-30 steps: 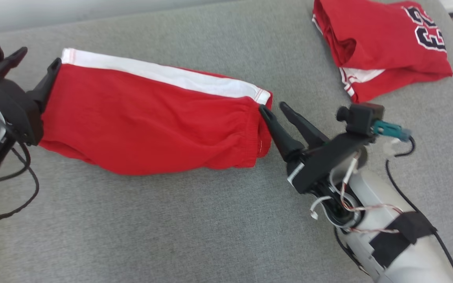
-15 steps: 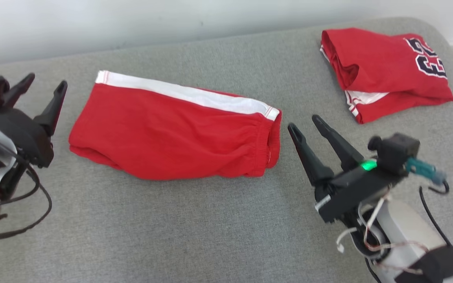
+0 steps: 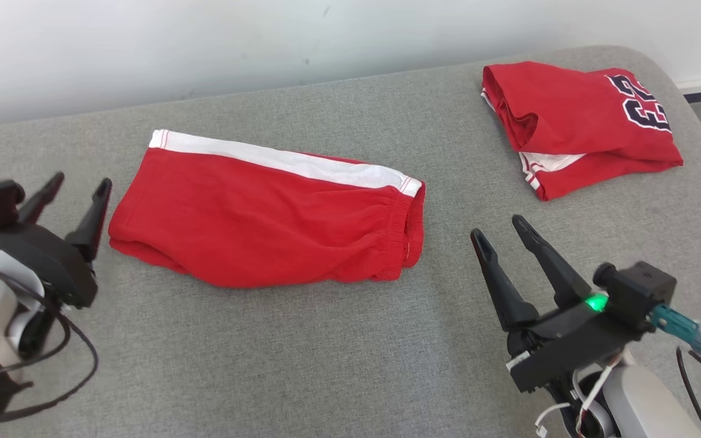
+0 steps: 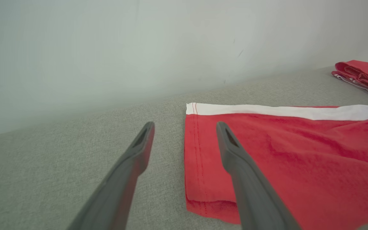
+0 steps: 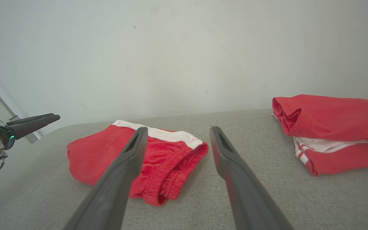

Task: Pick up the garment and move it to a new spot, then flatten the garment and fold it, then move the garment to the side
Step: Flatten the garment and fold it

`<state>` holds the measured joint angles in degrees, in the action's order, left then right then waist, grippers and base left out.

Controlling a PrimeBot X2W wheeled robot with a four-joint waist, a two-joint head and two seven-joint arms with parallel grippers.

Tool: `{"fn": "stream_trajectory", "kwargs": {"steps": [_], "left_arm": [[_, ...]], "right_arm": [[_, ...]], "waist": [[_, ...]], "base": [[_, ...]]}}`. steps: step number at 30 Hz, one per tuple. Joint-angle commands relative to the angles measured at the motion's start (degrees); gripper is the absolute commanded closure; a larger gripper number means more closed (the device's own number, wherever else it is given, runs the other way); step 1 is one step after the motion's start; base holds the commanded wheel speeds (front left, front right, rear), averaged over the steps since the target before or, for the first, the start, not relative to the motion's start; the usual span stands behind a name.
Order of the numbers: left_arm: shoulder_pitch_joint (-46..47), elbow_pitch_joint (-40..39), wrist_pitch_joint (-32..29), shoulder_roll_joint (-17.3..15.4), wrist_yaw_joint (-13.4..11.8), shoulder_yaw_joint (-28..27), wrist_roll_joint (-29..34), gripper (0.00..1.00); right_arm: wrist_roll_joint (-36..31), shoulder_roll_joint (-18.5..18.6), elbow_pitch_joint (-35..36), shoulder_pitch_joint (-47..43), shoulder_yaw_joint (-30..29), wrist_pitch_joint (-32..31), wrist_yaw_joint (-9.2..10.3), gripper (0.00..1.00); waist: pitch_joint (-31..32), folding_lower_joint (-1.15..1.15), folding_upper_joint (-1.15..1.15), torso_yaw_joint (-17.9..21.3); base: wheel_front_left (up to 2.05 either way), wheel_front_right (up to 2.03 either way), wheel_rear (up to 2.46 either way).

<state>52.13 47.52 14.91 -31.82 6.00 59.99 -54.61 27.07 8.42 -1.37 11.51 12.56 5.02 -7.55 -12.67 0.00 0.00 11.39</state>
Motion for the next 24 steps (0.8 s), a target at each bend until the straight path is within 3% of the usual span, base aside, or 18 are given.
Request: {"fn": "stream_trajectory", "kwargs": {"steps": [1, 11, 24], "left_arm": [[-1.37, -0.33, 0.34, 0.3, -0.33, -1.37, 0.45, 0.0], [-5.93, 2.46, 0.35, 4.19, 0.38, -6.25, 1.39, 0.0], [-7.37, 9.88, 0.35, 8.46, 1.37, -7.09, -1.3, 0.0]], "right_arm": [[-0.57, -0.33, 0.88, -1.03, -0.9, -0.36, 0.1, 0.0], [-2.14, -1.87, 4.49, -4.78, -3.69, -2.96, 0.1, 0.0], [-2.96, -2.12, 6.21, -5.27, -4.09, -5.27, 0.1, 0.0]], "waist": [[-0.01, 0.0, 0.0, -0.13], [-0.1, 0.0, 0.0, -0.52], [-0.04, 0.0, 0.0, 0.71]], "base": [[0.0, 0.0, 0.0], [0.0, 0.0, 0.0], [0.0, 0.0, 0.0]]}}
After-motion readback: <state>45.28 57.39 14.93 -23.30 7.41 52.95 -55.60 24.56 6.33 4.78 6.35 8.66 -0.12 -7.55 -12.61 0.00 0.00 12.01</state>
